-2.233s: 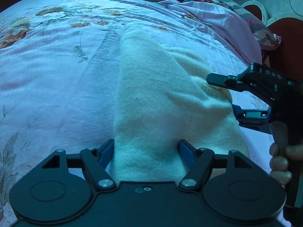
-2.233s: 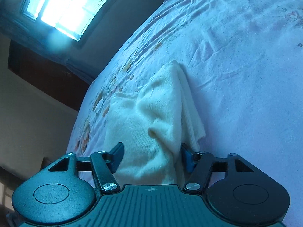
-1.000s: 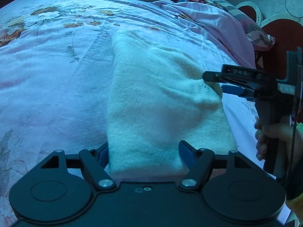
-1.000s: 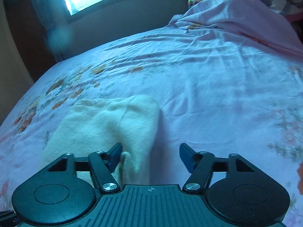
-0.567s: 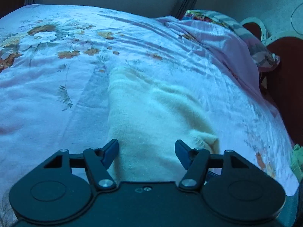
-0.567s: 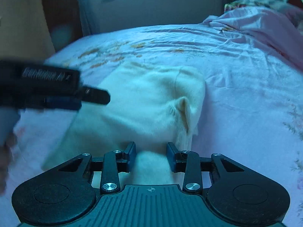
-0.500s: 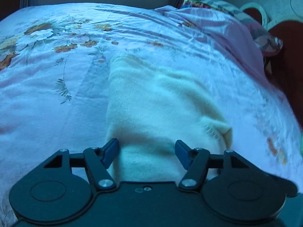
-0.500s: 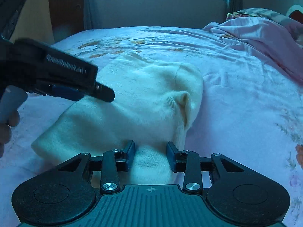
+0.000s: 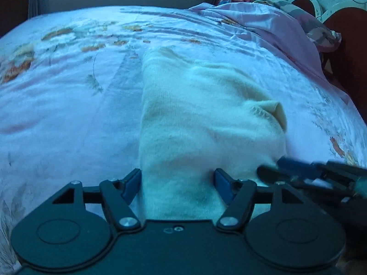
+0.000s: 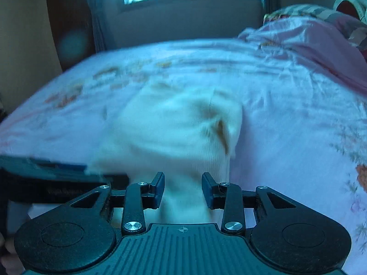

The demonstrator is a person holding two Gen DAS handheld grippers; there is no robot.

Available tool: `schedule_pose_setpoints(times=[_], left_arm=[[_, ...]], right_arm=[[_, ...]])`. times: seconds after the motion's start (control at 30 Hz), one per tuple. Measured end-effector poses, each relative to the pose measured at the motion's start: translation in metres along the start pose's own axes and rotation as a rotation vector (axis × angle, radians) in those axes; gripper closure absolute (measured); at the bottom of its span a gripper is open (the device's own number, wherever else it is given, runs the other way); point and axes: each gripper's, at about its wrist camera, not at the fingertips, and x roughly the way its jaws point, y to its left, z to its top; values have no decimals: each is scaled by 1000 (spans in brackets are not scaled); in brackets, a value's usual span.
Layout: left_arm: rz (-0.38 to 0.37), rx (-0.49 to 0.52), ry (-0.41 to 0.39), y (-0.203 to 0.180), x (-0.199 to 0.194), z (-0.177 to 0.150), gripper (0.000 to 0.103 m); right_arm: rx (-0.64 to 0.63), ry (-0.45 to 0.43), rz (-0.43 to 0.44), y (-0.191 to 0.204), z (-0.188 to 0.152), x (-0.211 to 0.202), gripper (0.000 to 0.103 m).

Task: Fold small clothes

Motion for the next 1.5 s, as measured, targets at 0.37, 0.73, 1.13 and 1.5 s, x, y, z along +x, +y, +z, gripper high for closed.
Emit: schedule_pose_setpoints(times=[0.37,0.73,1.13,1.5], left_arm=[[2,25,16,-2,-11,-4,36],[-21,41,-102,-5,-29,38,35],[-11,6,-46,6,34,42,25],[-56,-54,-32,13,31,35,25]], right_arm=[[141,-47,35,-12,-5,-33,67],[239,-126,40,-30,30,-34,52],[200,-65,43,-41,64,33,53],[247,-104,66,-52,47,15,52]])
